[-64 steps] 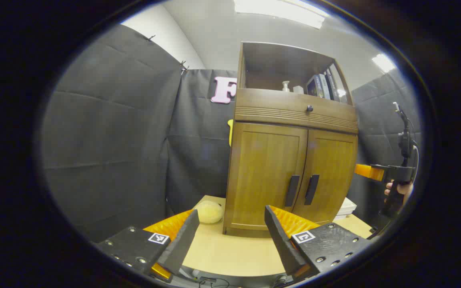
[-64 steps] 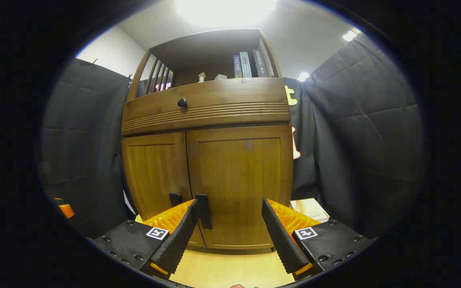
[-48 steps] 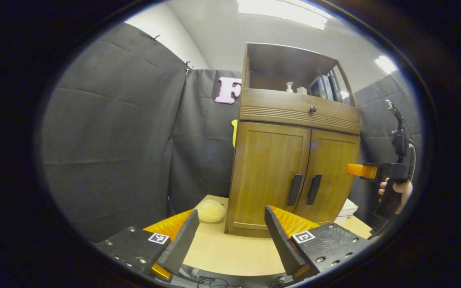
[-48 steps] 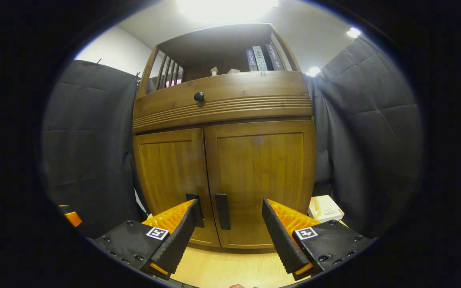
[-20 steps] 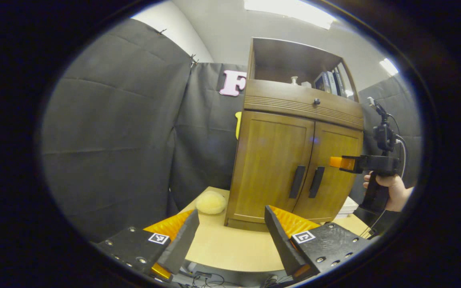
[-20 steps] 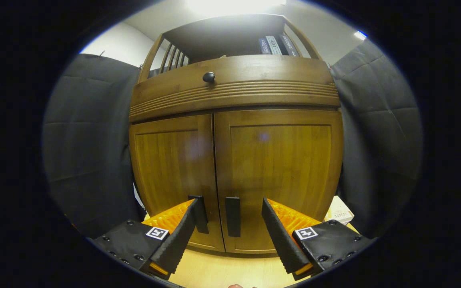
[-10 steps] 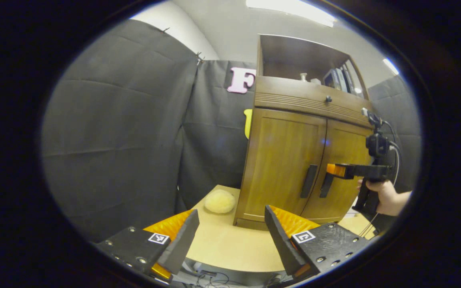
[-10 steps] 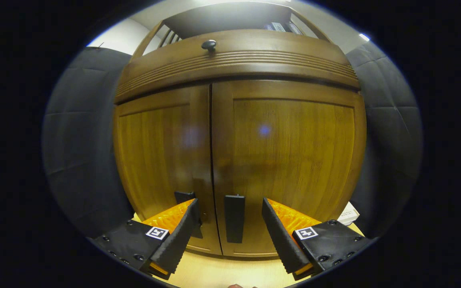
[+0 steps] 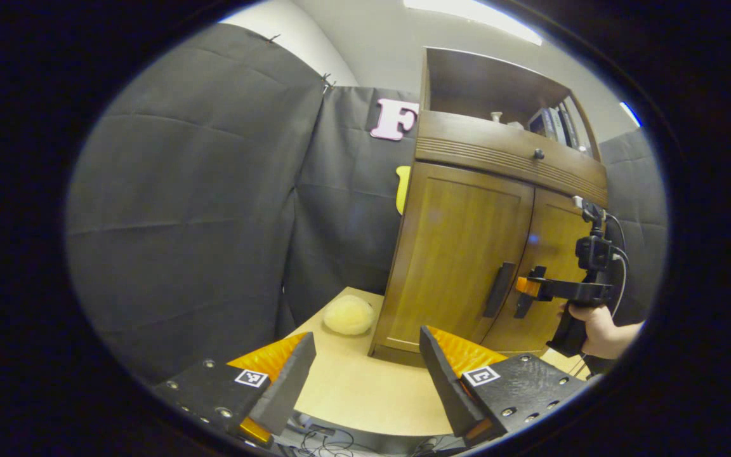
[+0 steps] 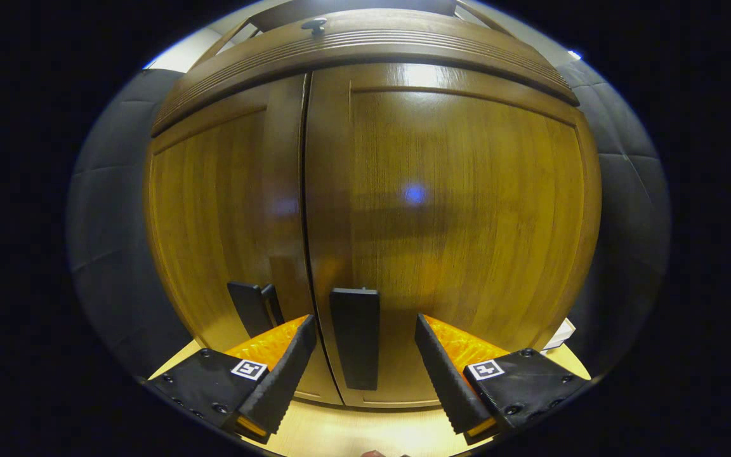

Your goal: Open the right door of the double-door shoe cabinet with the right hand, and open the left door with the left hand.

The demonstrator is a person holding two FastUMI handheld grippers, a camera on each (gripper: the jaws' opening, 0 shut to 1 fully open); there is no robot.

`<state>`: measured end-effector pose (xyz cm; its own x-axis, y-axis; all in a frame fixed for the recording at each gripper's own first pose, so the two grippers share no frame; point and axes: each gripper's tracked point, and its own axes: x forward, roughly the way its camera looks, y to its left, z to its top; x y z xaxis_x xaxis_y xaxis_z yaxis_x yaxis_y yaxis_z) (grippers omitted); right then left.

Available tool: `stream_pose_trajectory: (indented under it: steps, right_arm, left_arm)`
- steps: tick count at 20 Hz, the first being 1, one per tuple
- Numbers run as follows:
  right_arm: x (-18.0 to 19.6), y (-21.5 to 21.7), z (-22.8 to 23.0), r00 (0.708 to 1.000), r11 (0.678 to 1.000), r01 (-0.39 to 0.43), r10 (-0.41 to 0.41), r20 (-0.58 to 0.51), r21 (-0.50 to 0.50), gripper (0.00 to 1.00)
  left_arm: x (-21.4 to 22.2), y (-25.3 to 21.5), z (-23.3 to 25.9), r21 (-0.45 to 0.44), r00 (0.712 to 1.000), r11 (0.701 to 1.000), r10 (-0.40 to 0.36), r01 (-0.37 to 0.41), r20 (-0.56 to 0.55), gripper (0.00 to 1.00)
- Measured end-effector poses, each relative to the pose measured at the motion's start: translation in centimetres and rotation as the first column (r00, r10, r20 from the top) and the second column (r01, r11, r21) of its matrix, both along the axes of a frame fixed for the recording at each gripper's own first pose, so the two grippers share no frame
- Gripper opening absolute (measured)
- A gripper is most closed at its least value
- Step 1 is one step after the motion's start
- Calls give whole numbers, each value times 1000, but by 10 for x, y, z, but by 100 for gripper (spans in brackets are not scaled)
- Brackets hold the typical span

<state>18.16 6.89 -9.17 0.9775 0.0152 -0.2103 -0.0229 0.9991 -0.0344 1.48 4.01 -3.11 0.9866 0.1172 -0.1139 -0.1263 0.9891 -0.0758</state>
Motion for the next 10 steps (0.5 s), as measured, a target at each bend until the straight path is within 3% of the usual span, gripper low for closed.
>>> stream_pose_trajectory:
  steps: [3,5,8,10]
  right_arm:
    - [4,2,2,1000,1000,-9,9,-6,-13,96]
    - [6,3,3,1000,1000,-3,3,4,-8,80]
    - [9,0,2,1000,1000,27,-27,-1,14,36]
    - [6,2,2,999,999,31,-30,-16,26,38]
  left_arm:
    - [5,-4,-5,1,1000,1000,-24,24,-12,95]
    - [6,-4,-4,2,999,999,-37,37,-12,96]
    - [8,-6,-5,9,999,999,-47,48,-10,95]
    - [9,-7,-5,12,999,999,-49,49,-11,95]
